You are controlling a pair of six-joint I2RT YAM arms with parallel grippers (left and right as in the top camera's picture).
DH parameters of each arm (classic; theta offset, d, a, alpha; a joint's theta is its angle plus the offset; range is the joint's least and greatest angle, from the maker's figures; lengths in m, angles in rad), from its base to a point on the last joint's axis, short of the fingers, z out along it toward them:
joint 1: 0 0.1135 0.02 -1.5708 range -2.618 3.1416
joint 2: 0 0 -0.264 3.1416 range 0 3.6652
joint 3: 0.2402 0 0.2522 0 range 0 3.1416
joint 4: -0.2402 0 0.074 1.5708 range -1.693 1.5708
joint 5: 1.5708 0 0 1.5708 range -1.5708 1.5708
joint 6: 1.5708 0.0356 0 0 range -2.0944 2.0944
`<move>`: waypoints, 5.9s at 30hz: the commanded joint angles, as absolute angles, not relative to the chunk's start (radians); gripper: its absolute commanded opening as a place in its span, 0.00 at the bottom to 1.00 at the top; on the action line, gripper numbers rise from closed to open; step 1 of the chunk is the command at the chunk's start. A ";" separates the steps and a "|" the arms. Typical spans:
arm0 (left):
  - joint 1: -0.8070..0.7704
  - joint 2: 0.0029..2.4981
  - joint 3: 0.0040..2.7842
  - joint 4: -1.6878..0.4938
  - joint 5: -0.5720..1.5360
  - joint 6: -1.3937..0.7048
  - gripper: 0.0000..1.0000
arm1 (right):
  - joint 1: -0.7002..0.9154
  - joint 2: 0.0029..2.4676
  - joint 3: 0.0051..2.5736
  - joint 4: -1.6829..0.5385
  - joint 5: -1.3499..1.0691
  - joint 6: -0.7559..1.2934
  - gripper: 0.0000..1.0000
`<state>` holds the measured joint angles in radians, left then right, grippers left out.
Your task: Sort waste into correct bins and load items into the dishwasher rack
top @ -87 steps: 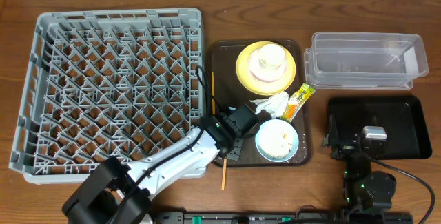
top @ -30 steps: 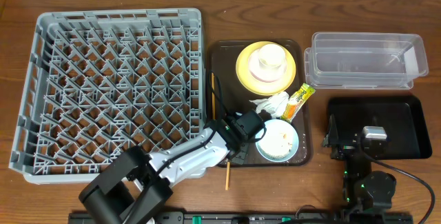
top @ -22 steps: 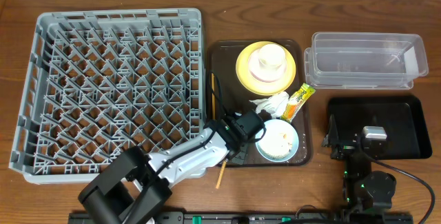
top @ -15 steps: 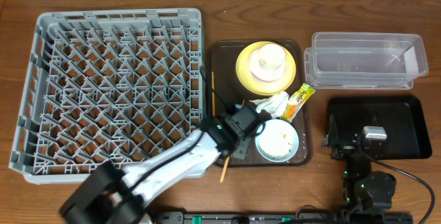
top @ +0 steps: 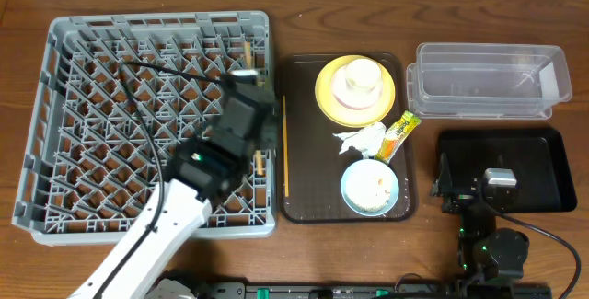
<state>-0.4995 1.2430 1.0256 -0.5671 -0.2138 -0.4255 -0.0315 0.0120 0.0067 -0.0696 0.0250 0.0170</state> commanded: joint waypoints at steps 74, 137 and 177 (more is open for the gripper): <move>-0.834 1.621 1.041 -0.498 -0.425 -0.563 0.29 | -0.040 0.006 0.006 -0.073 0.025 0.010 0.99; -0.663 1.910 1.036 -0.402 -0.170 -0.588 0.33 | -0.040 0.006 0.006 -0.073 0.025 0.010 0.99; -0.738 1.872 1.077 -0.359 -0.097 -0.478 0.06 | -0.074 0.006 0.006 -0.073 0.025 0.010 0.99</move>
